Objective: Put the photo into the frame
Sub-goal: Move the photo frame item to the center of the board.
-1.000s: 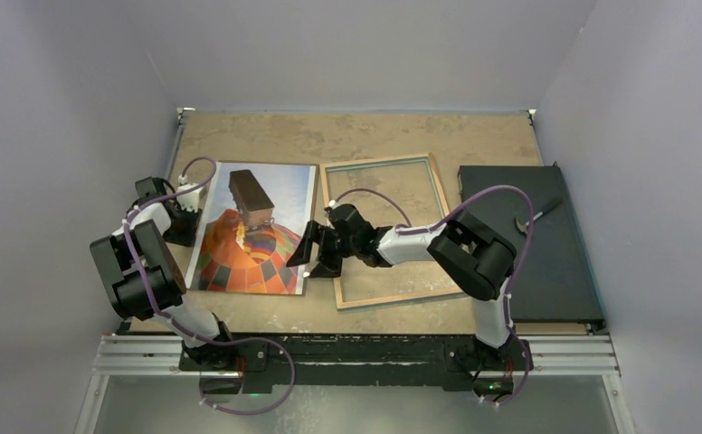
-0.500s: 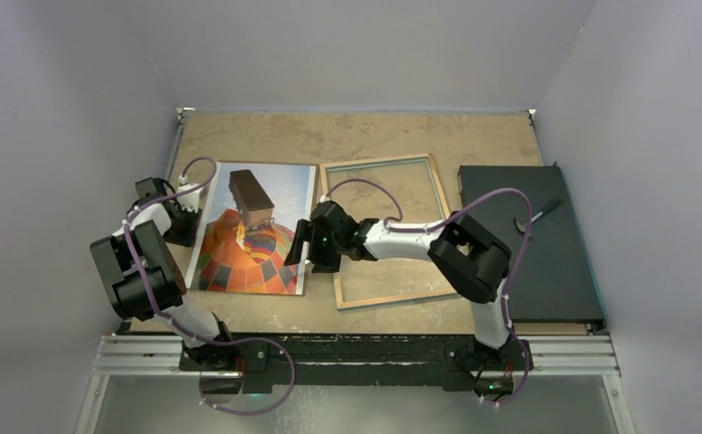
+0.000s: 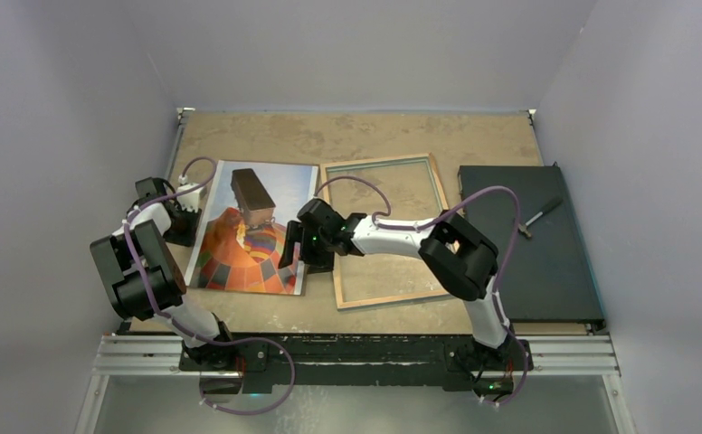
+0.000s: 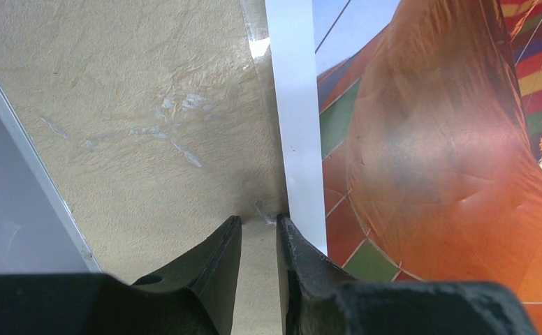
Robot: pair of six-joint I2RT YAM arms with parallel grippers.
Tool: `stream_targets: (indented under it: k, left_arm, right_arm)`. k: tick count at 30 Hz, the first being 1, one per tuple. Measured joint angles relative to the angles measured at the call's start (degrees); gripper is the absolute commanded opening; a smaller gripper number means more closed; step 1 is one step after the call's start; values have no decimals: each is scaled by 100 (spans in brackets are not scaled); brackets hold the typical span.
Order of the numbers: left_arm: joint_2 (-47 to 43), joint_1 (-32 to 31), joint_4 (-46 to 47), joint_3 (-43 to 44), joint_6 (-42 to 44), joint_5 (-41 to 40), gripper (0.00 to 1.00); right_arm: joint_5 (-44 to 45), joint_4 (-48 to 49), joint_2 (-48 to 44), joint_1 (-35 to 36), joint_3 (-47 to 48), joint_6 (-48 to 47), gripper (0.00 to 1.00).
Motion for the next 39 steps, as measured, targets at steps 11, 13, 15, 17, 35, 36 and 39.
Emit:
stream_targets:
  k: [11, 13, 15, 17, 35, 36, 39]
  left_arm:
    - [13, 0, 0, -4, 0, 9, 23]
    - [11, 0, 2, -26, 0, 13, 23]
    - [9, 0, 4, -39, 2, 15, 23]
    - [-2, 0, 7, -55, 2, 17, 23]
    - [-70, 0, 131, -155, 2, 15, 22]
    - [-70, 0, 133, -157, 2, 15, 22]
    - [-74, 0, 138, -175, 0, 15, 22]
  right_arm:
    - [-772, 2013, -439, -79, -1414, 470, 82]
    - [-920, 2269, -444, -92, -1552, 555, 82]
    - [-1032, 2527, -463, -96, -1703, 640, 82]
    - [-1128, 2634, -485, -103, -1749, 706, 81]
    - [-1244, 2131, -708, -151, -1493, 778, 81]
    - [-1244, 2024, -708, -151, -1432, 765, 81]
    - [-1209, 1591, -708, -151, -1141, 660, 81]
